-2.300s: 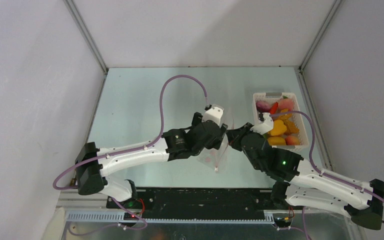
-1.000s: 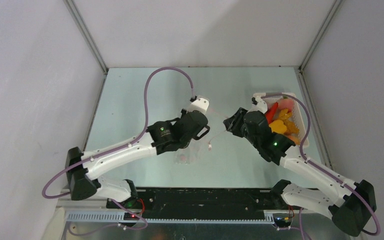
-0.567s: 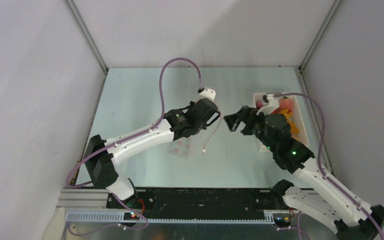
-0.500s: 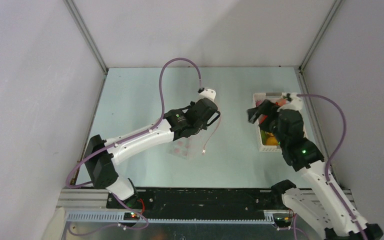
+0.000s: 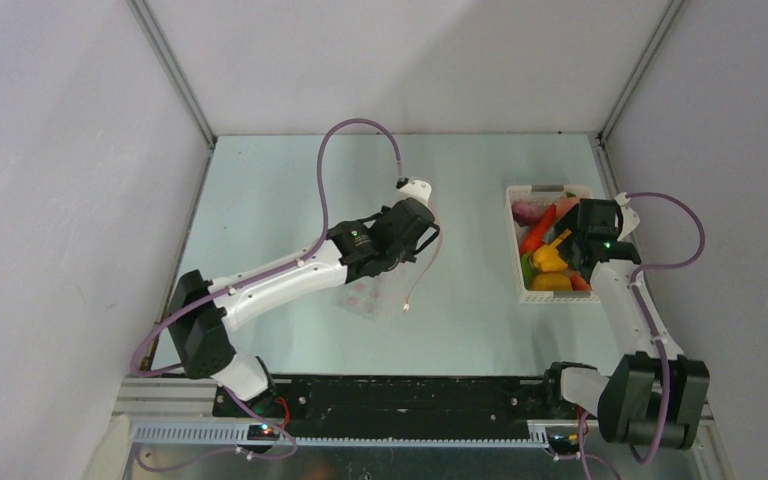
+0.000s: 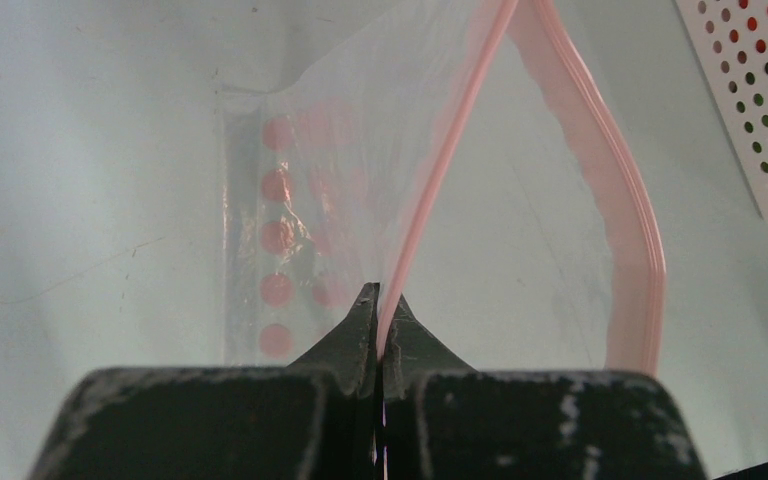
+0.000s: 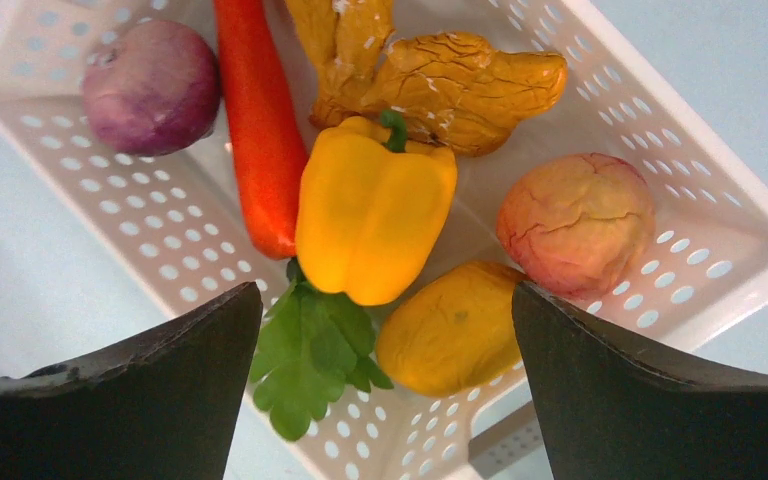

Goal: Place the food in the zip-top bag and seal the zipper
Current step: Pick up the fake vegetable from the bin.

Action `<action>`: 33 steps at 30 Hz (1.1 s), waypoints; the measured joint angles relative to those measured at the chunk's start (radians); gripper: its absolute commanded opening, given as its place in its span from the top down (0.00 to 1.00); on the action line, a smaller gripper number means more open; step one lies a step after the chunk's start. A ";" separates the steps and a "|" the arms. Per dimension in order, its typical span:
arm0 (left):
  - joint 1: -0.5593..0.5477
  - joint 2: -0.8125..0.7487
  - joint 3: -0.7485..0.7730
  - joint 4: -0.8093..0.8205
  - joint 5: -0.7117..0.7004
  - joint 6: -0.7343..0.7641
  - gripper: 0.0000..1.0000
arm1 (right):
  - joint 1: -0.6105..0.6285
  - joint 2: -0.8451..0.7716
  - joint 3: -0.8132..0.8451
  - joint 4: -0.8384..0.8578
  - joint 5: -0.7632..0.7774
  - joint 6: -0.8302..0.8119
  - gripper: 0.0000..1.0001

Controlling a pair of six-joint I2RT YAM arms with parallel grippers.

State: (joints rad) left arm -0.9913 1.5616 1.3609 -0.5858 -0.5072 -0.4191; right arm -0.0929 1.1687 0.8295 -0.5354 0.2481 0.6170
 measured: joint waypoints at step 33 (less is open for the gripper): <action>0.000 -0.021 -0.018 0.004 0.043 -0.026 1.00 | -0.020 0.157 -0.016 0.155 0.022 0.059 0.53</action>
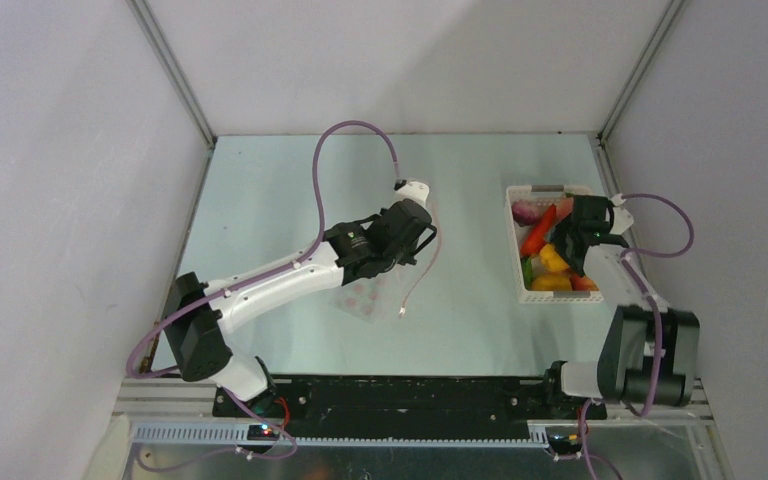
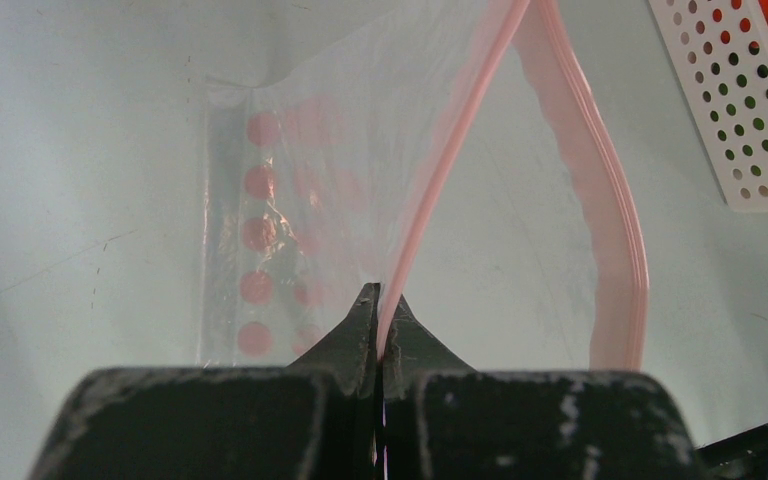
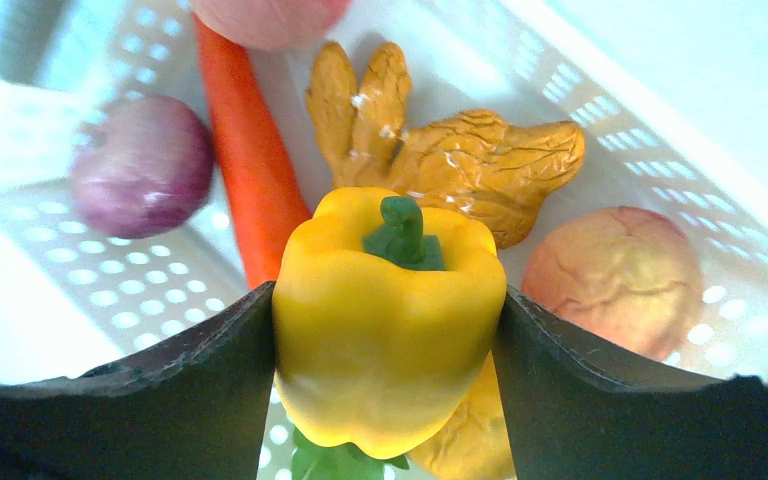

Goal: Place the food in the zip-top bag and seal the zipper
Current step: Pick up the fake vegetable from the bin, then place the fake vegetable in the zipper food storage bag.

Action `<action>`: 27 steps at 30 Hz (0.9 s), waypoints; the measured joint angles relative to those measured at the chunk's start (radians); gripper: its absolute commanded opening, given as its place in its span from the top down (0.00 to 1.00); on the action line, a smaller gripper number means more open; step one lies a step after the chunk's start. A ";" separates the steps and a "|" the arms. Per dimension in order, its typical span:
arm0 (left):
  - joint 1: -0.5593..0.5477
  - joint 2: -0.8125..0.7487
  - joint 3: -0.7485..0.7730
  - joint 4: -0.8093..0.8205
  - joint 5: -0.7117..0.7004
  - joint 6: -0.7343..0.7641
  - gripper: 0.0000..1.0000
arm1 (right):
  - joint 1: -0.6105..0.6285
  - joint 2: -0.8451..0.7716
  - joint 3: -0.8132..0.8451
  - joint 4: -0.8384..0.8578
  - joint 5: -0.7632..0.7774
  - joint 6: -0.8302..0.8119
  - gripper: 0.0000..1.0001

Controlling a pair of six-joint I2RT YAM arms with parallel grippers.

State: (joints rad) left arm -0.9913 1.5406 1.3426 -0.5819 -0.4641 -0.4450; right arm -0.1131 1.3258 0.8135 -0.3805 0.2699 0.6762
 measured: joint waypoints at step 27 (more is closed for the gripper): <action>0.005 -0.037 -0.023 0.042 0.050 -0.038 1.00 | 0.216 -0.716 -0.015 0.083 -0.497 -0.080 0.70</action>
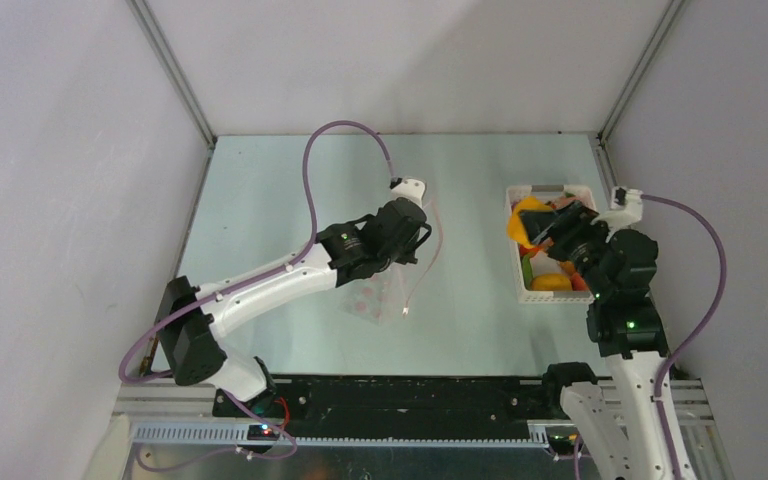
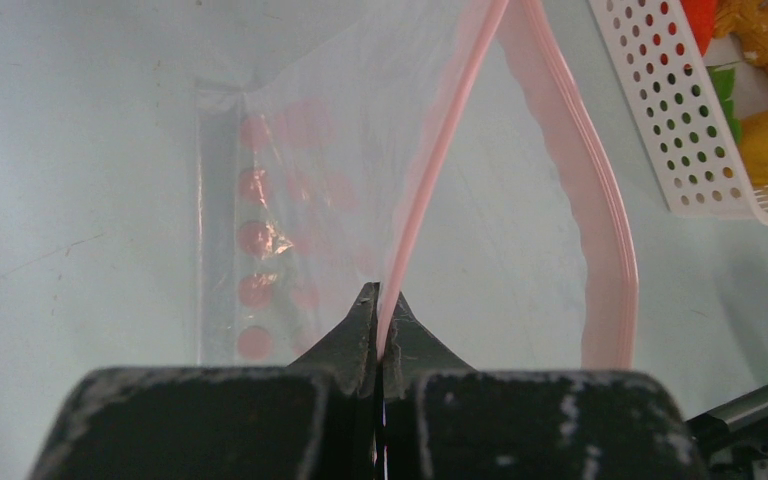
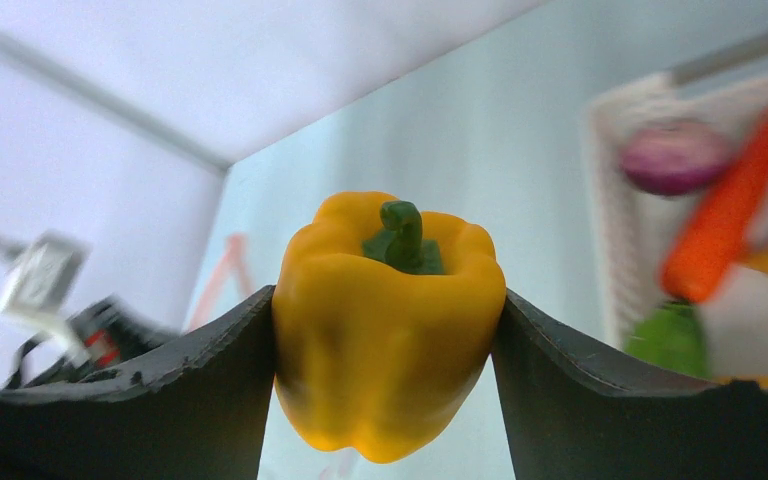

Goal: Place the food in the zip-top bag and seal the zipper
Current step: Place the fake vegetable in the zipper food storage bag.

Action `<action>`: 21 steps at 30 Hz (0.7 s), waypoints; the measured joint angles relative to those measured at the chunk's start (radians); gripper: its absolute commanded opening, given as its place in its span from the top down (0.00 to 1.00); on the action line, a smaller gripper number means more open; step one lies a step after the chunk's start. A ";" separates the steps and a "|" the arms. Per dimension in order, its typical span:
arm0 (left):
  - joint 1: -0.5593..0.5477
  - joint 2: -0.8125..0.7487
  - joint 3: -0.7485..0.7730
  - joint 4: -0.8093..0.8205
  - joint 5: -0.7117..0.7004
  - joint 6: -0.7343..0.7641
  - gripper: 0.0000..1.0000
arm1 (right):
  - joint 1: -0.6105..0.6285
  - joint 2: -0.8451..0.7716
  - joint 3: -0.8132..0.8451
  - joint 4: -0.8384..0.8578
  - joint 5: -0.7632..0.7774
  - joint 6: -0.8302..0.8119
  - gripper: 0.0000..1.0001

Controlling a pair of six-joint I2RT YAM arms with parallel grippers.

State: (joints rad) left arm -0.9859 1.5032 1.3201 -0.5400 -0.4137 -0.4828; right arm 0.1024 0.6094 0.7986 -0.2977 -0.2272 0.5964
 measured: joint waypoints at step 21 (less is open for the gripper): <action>0.017 -0.100 -0.076 0.048 0.071 -0.099 1.00 | 0.678 0.354 -0.004 0.409 0.336 0.000 0.73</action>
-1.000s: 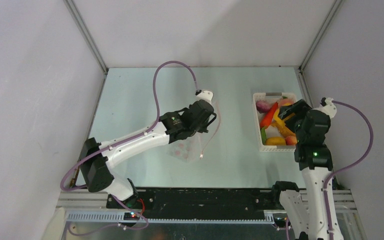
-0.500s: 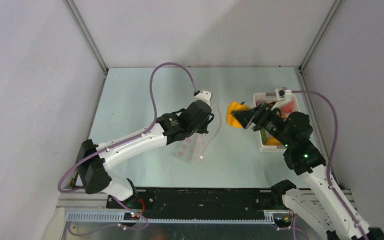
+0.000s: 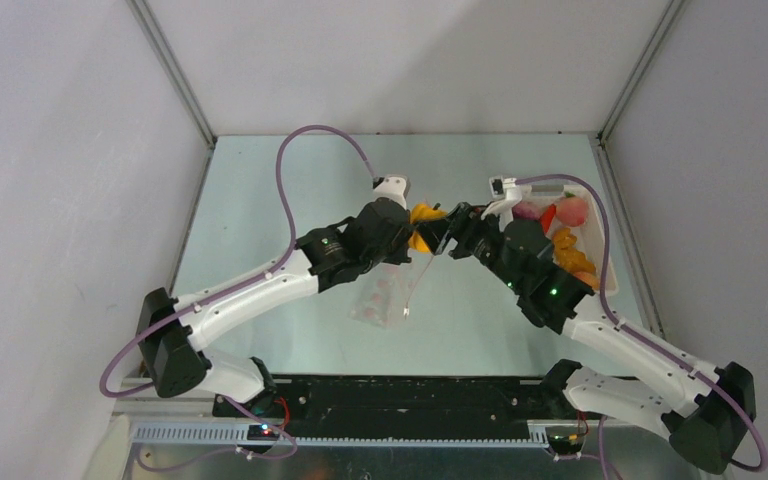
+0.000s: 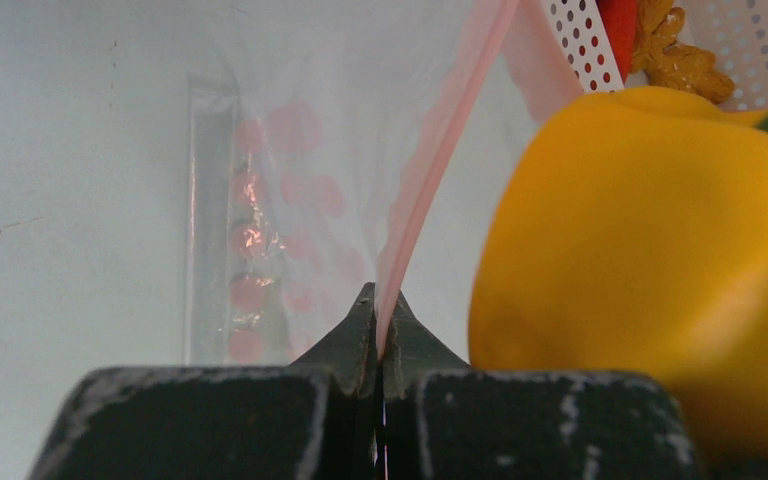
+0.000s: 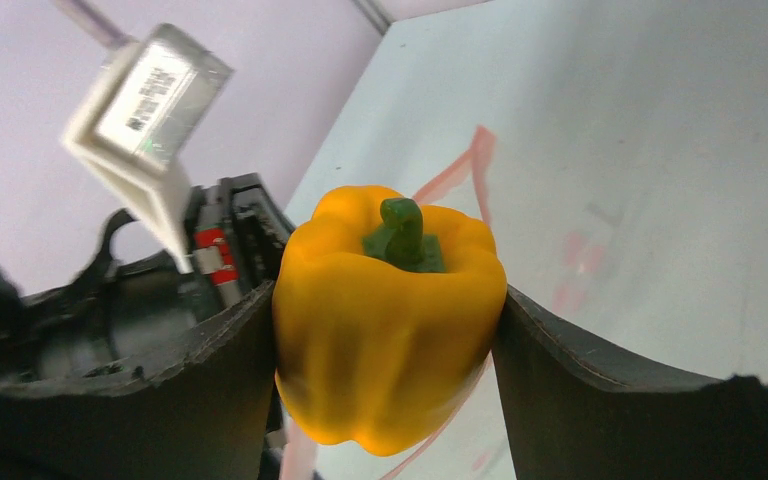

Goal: Place the food in the zip-top bag and seal the zipper
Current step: Place the fake vegetable in the zipper food storage bag.

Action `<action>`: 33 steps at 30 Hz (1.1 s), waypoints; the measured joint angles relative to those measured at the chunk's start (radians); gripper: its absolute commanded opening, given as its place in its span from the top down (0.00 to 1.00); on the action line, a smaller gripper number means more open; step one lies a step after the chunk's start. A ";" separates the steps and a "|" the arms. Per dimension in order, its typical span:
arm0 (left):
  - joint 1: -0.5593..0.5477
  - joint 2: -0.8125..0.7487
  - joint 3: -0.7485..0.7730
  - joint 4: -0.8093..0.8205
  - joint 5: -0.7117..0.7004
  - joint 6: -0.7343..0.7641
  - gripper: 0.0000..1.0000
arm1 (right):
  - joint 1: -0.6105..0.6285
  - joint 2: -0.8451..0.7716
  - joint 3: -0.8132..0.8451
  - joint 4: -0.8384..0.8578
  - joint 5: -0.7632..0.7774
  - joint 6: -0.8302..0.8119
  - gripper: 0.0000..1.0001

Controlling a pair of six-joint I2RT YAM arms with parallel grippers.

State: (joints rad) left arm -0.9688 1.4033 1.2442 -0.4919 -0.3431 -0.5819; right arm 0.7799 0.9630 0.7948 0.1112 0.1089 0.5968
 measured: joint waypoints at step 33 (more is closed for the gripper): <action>0.003 -0.076 -0.019 0.012 -0.019 -0.029 1.00 | 0.102 0.077 0.087 -0.251 0.074 -0.284 0.01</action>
State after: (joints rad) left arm -0.9653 1.3273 1.2247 -0.4801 -0.3626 -0.6106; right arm 0.8822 1.0401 0.8814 -0.1398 0.1825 0.3126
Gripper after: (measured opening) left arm 0.004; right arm 0.991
